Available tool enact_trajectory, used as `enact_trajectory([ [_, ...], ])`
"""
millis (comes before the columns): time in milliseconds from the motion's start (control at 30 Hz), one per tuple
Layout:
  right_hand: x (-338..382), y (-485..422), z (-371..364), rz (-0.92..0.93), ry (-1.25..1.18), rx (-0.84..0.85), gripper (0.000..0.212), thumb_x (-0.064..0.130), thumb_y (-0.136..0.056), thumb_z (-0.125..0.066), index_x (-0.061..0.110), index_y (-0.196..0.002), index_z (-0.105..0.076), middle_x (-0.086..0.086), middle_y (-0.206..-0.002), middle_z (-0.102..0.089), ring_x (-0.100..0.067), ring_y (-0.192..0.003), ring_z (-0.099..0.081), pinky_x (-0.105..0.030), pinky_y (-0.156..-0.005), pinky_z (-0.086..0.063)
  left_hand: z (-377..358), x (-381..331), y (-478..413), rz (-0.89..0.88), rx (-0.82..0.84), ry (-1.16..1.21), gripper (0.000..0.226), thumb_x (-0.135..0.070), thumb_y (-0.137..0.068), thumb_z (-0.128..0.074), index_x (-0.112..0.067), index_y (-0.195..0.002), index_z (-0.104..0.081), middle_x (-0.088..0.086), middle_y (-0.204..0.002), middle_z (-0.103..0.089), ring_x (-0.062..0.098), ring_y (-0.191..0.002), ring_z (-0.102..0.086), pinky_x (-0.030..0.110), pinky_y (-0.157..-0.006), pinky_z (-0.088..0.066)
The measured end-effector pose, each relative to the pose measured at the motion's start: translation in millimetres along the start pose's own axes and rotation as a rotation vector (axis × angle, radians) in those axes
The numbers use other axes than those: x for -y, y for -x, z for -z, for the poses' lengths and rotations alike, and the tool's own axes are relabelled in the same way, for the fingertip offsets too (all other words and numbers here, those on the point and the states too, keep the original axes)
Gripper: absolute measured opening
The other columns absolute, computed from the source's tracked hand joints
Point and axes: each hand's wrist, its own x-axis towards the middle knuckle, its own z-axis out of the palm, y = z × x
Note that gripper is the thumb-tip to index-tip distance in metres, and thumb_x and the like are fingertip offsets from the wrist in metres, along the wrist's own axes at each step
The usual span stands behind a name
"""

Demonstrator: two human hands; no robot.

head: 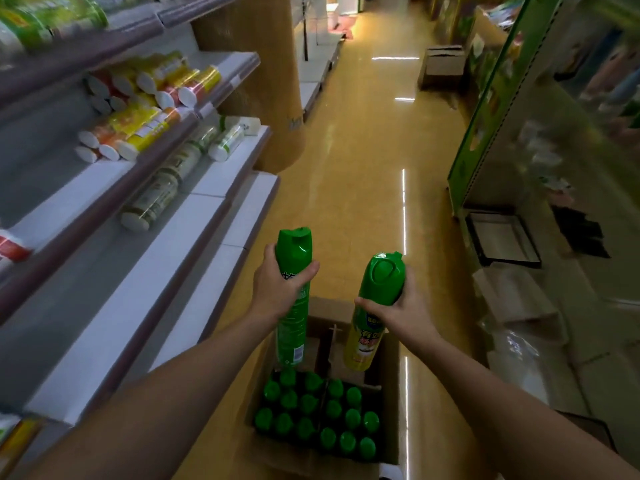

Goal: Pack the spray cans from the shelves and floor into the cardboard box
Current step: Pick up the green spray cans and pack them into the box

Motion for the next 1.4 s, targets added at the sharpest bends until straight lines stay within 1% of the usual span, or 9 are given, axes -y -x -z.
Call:
enact_trajectory([
  [167,-30.5,-45.4,-0.3,-0.047,0.036,0.079,0.084,0.041,-0.059,-0.095,0.032,-0.126,-0.046,0.013,-0.111,-0.067,-0.006,-0.103,-0.065,-0.036,-0.084,-0.061,-19.0,25.2,-23.4,0.109,-0.077,-0.013,0.06,-0.051,-0.071,-0.082,-0.019,-0.112,-0.053,0.0,-0.099,-0.067,0.016,-0.088,-0.067,0.048,-0.081,-0.057],
  [333,-64.1,-67.0,-11.4,-0.111,0.052,0.078,0.078,0.03,-0.065,-0.095,0.03,-0.126,-0.046,0.014,-0.106,-0.065,-0.001,-0.098,-0.063,-0.022,-0.075,-0.056,-35.4,68.6,-42.8,0.173,-0.078,0.023,0.058,-0.039,-0.073,-0.087,-0.022,-0.118,-0.054,-0.006,-0.102,-0.067,0.01,-0.091,-0.067,0.037,-0.077,-0.058],
  [467,-106.6,-81.2,-17.5,-0.167,0.083,0.013,0.079,0.032,-0.066,-0.094,0.034,-0.126,-0.042,0.018,-0.102,-0.065,0.01,-0.09,-0.062,-0.012,-0.067,-0.052,-73.3,117.4,-59.5,0.22,0.08,-0.006,0.057,-0.04,-0.074,-0.086,-0.026,-0.119,-0.053,-0.006,-0.105,-0.068,0.011,-0.094,-0.067,0.031,-0.076,-0.055],
  [567,-148.2,-91.0,-11.2,-0.205,0.105,-0.071,0.08,0.039,-0.064,-0.093,0.035,-0.125,-0.043,0.017,-0.105,-0.065,0.001,-0.096,-0.064,-0.026,-0.077,-0.058,-119.3,161.0,-60.9,0.269,0.243,-0.037,0.071,-0.053,-0.069,-0.084,-0.028,-0.127,-0.05,-0.008,-0.115,-0.066,0.011,-0.104,-0.065,0.039,-0.089,-0.056],
  [700,-212.1,-104.3,7.9,-0.256,0.082,-0.2,0.086,0.047,-0.058,-0.092,0.028,-0.128,-0.045,0.013,-0.107,-0.066,-0.007,-0.101,-0.065,-0.046,-0.087,-0.059,-190.0,215.1,-46.8,0.328,0.361,-0.029,0.072,-0.04,-0.073,-0.087,-0.028,-0.132,-0.048,-0.01,-0.119,-0.066,0.007,-0.108,-0.064,0.03,-0.092,-0.054],
  [800,-258.4,-115.1,19.5,-0.265,0.063,-0.256,0.092,0.049,-0.057,-0.092,0.025,-0.132,-0.044,0.009,-0.113,-0.067,-0.011,-0.106,-0.065,-0.046,-0.09,-0.058,-235.6,256.5,-27.0,0.353,0.408,-0.017,0.068,-0.033,-0.072,-0.089,-0.027,-0.128,-0.05,-0.011,-0.114,-0.068,-0.006,-0.1,-0.064,0.016,-0.085,-0.053],
  [1033,-333.0,-115.3,31.9,-0.264,0.073,-0.326,0.09,0.045,-0.059,-0.093,0.02,-0.132,-0.046,0.012,-0.111,-0.067,-0.005,-0.106,-0.065,-0.042,-0.091,-0.058,-301.9,337.9,11.1,0.358,0.494,-0.068,0.08,-0.039,-0.067,-0.091,-0.033,-0.132,-0.045,-0.011,-0.118,-0.066,0.004,-0.111,-0.062,0.026,-0.095,-0.049],
  [1200,-366.7,-108.6,24.5,-0.258,0.042,-0.321,0.086,0.046,-0.059,-0.092,0.025,-0.129,-0.046,0.023,-0.104,-0.064,0.001,-0.103,-0.063,-0.041,-0.09,-0.058,-318.2,379.6,26.5,0.341,0.56,-0.156,0.077,-0.032,-0.07,-0.091,-0.034,-0.133,-0.047,-0.018,-0.122,-0.061,-0.007,-0.115,-0.055,0.004,-0.091,-0.04],
  [1400,-392.5,-108.2,10.6,-0.266,0.003,-0.298,0.094,0.058,-0.054,-0.086,0.023,-0.131,-0.045,0.016,-0.108,-0.065,-0.006,-0.104,-0.065,-0.045,-0.088,-0.059,-323.5,443.9,35.4,0.195,0.75,-0.586,0.075,-0.045,-0.075,-0.084,-0.021,-0.14,-0.054,-0.008,-0.131,-0.056,0.013,-0.126,-0.049,0.025,-0.105,-0.039],
])
